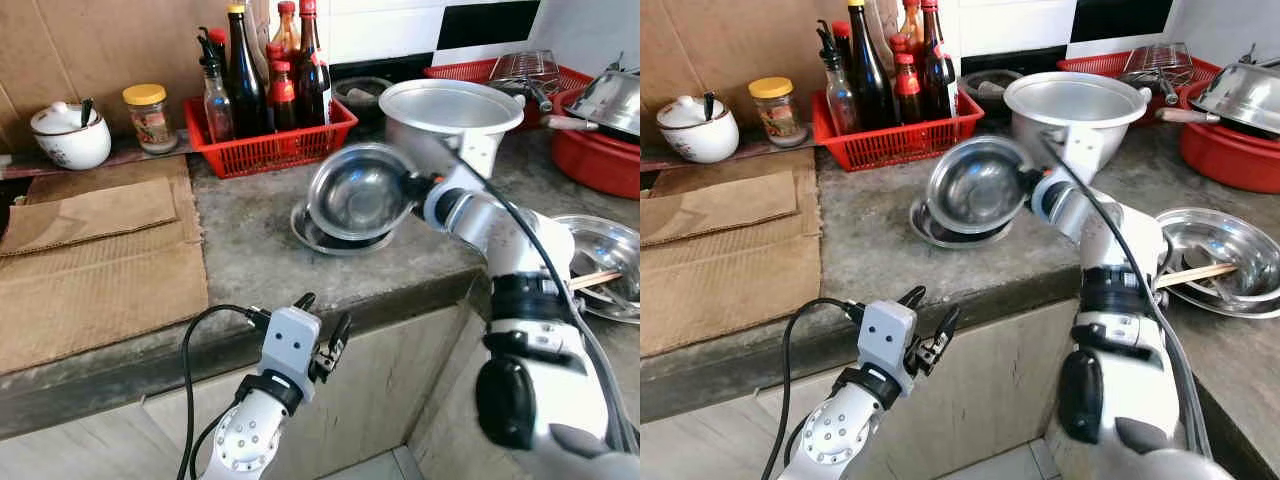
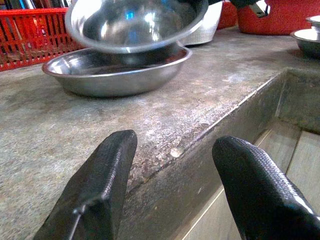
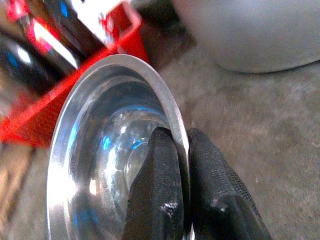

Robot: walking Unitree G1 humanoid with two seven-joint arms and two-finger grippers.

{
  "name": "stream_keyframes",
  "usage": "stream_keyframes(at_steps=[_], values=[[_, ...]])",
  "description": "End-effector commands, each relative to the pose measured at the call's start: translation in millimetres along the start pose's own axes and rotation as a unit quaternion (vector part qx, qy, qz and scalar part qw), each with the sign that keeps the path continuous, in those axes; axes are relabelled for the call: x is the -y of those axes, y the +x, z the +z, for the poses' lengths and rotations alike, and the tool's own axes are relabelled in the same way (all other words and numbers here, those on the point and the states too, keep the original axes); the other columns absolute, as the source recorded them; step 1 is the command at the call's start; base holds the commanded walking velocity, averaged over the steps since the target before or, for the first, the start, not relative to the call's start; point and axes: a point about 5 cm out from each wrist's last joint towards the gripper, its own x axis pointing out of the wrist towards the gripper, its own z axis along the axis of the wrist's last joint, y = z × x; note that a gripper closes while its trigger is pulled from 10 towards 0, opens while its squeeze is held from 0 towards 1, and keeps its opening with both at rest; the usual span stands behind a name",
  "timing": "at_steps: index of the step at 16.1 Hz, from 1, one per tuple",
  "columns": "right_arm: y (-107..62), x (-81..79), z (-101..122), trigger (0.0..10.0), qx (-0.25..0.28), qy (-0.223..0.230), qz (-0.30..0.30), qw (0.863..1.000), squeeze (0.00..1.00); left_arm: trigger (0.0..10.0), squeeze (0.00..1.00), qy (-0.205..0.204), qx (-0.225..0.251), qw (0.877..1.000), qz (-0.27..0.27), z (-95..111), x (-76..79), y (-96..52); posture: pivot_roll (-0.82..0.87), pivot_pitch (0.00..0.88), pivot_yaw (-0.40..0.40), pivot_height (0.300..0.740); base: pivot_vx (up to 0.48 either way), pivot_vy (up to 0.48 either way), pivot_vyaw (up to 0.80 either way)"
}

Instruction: Kitchen organization

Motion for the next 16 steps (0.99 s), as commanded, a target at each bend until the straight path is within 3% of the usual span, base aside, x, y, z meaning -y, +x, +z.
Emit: stream_keyframes(at_steps=[1, 3, 6, 7, 9, 11, 12, 14, 16], values=[[-12.7, -3.0, 13, 0.0, 0.090, 0.017, -0.007, 0.996, 0.00, 10.0, 0.00, 0.007, -0.001, 1.000, 0.000, -1, 0.2, 0.1, -0.02, 0.022, -0.020, 0.740, 0.000, 0.000, 0.00], [-26.3, -7.6, 13, 0.0, 0.148, 0.000, -0.020, 0.989, 0.00, 10.0, 0.00, 0.008, -0.001, 1.000, 0.000, -2, -0.4, 0.2, -0.03, 0.020, -0.014, 0.740, 0.000, 0.000, 0.00], [-37.6, -13.0, 8, 0.0, 0.189, -0.002, -0.025, 0.982, 0.00, 10.0, 0.00, 0.008, -0.001, 1.000, -0.002, -2, -0.3, 1.1, -0.03, 0.015, -0.010, 0.740, 0.000, 0.000, 0.00], [-50.2, -14.1, 12, 0.0, 0.246, -0.056, -0.046, 0.967, 0.00, 10.0, 0.00, 0.008, 0.000, 1.000, -0.001, -2, -0.9, 1.2, -0.02, 0.013, -0.014, 0.740, 0.000, 0.000, 0.00], [-77.2, -24.4, 11, 0.0, 0.322, -0.203, -0.063, 0.922, 0.00, 10.0, 0.00, 0.008, 0.006, 1.000, 0.008, 1, -3.7, 0.4, -0.03, 0.016, -0.010, 0.740, 0.000, 0.000, 0.00], [-90.6, -26.1, -3, 0.0, 0.333, -0.268, -0.067, 0.902, 0.00, 10.0, 0.00, 0.007, 0.013, 1.000, 0.014, 3, -5.3, 0.0, -0.03, 0.021, -0.007, 0.740, 0.000, 0.000, 0.00], [-95.2, -24.1, -11, 0.0, 0.332, -0.279, -0.070, 0.899, 0.00, 10.0, 0.00, 0.007, 0.014, 1.000, 0.016, 3, -6.1, 0.0, -0.03, 0.021, -0.006, 0.740, 0.000, 0.000, 0.00], [-104.0, -28.1, -24, 0.0, 0.349, -0.323, -0.063, 0.877, 0.00, 10.0, 0.00, 0.006, 0.018, 1.000, 0.020, 4, -7.9, 0.0, -0.03, 0.023, -0.002, 0.740, 0.000, 0.000, 0.00], [-107.3, -25.3, -32, 0.0, 0.347, -0.328, -0.069, 0.876, 0.00, 10.0, 0.00, 0.005, 0.022, 1.000, 0.022, 5, -8.9, 0.2, -0.03, 0.023, 0.000, 0.740, 0.000, 0.000, 0.00]])
